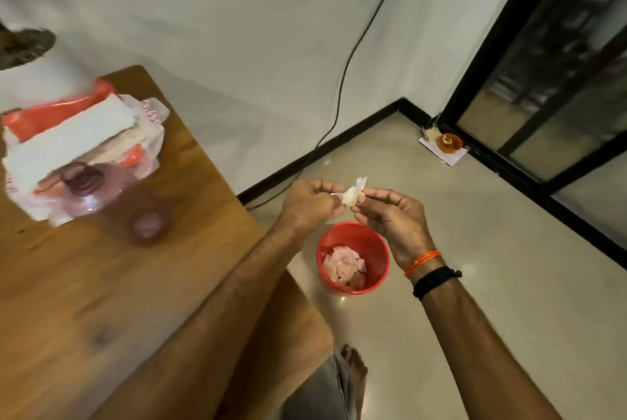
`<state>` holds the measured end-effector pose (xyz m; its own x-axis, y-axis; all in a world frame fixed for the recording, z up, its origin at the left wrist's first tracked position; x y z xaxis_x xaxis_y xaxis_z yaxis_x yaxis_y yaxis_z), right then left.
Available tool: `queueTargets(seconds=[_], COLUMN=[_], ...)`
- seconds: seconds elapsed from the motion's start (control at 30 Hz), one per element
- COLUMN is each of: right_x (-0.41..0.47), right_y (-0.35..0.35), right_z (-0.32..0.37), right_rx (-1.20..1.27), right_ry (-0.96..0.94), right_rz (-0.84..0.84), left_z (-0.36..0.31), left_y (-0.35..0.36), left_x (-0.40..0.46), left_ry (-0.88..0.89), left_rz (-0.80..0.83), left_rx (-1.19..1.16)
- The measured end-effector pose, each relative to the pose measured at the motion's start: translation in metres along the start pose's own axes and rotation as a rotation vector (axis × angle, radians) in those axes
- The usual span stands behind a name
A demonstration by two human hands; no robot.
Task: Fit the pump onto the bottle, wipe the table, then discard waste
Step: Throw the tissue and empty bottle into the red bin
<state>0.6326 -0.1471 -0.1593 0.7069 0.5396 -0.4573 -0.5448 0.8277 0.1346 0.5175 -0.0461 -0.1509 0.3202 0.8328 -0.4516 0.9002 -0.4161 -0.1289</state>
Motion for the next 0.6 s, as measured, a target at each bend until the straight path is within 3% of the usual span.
queueTargets(seconds=[0.23,0.4,0.5,0.6], right_x=[0.067,0.103,0.117,0.127], right_y=[-0.046,-0.066,-0.077,-0.083], right_z=[-0.058,-0.107,-0.136,-0.158], right_rx=[-0.115,-0.200,-0.262,-0.279], right_ry=[0.185,0.328,0.419,0.462], right_rz=[-0.178,-0.255,-0.313,-0.327], left_z=[0.054,0.104,0.139,0.166], left_y=[0.077,0.117,0.134,0.139], left_x=[0.057,0.082,0.094,0.102], left_ry=[-0.272,-0.486,-0.532,-0.586], left_rz=[0.052,-0.074,-0.047,-0.119], left_rx=[0.195,0.210,0.162,0.171])
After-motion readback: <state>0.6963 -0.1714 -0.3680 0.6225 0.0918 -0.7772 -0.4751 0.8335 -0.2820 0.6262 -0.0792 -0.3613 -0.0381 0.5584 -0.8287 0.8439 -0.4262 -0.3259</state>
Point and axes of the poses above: each hand's wrist, its own x-axis towards the middle knuckle, its own y-axis out of the palm, z = x × y, the point moved 2 cm from there along x, towards the middle knuckle, and after that the axes turned 10 degrees about -z, right-handed, at the moved point
